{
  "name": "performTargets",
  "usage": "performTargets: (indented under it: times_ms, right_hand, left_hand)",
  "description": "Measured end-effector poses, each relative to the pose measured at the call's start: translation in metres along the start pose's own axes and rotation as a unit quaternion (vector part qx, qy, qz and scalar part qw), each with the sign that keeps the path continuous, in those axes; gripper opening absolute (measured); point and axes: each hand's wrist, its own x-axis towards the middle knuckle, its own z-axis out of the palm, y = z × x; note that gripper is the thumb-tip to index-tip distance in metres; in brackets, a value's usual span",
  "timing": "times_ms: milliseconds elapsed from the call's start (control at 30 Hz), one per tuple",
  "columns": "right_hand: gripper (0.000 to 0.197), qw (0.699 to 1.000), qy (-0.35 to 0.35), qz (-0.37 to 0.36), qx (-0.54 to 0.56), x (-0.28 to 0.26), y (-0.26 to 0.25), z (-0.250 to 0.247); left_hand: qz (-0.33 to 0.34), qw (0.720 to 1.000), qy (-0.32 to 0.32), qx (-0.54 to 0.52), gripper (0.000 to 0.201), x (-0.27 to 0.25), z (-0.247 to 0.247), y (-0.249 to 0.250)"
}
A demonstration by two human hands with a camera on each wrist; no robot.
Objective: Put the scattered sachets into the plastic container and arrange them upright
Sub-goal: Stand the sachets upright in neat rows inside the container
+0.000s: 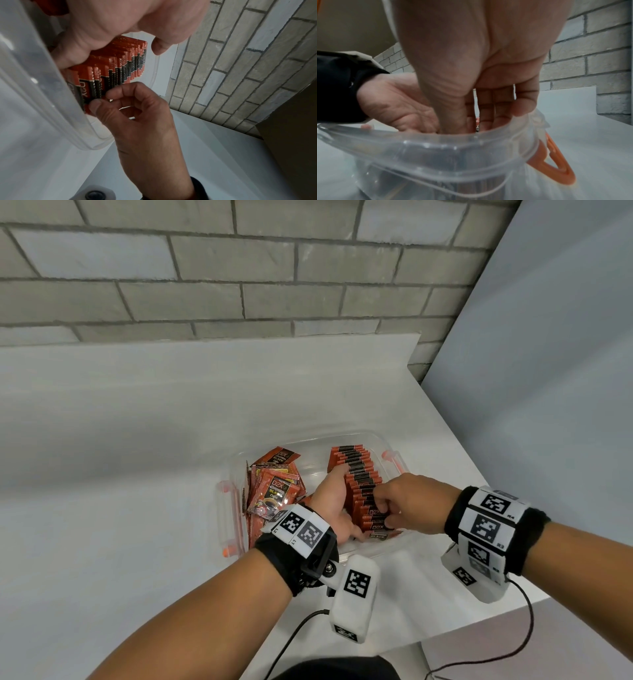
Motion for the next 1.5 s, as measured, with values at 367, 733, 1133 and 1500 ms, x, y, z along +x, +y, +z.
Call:
performTargets:
  times_ms: [367,733,1133,1500]
  right_hand:
    - [0.015,0.998,0.008,0.004,-0.063,0.003,-0.006,0.001]
    - [0.009,0.998,0.024,-0.019,-0.058,0.001,-0.008,0.000]
    - [0.016,1.000,0.014,-0.010,-0.009,-0.001,-0.004,0.000]
    - [0.013,0.998,0.026,0.001,0.050,-0.006,-0.017,-0.014]
  left_hand:
    - [-0.012,1.000,0.013,0.000,0.030,-0.002,0.000,0.001]
    - [-0.006,1.000,0.007,0.017,0.026,0.001,-0.005,0.001]
    - [-0.006,1.000,-0.003,0.013,0.029,-0.027,-0.001,0.006]
    - [0.032,0.998,-0.038,0.030,0.029,-0.055,-0.010,0.017]
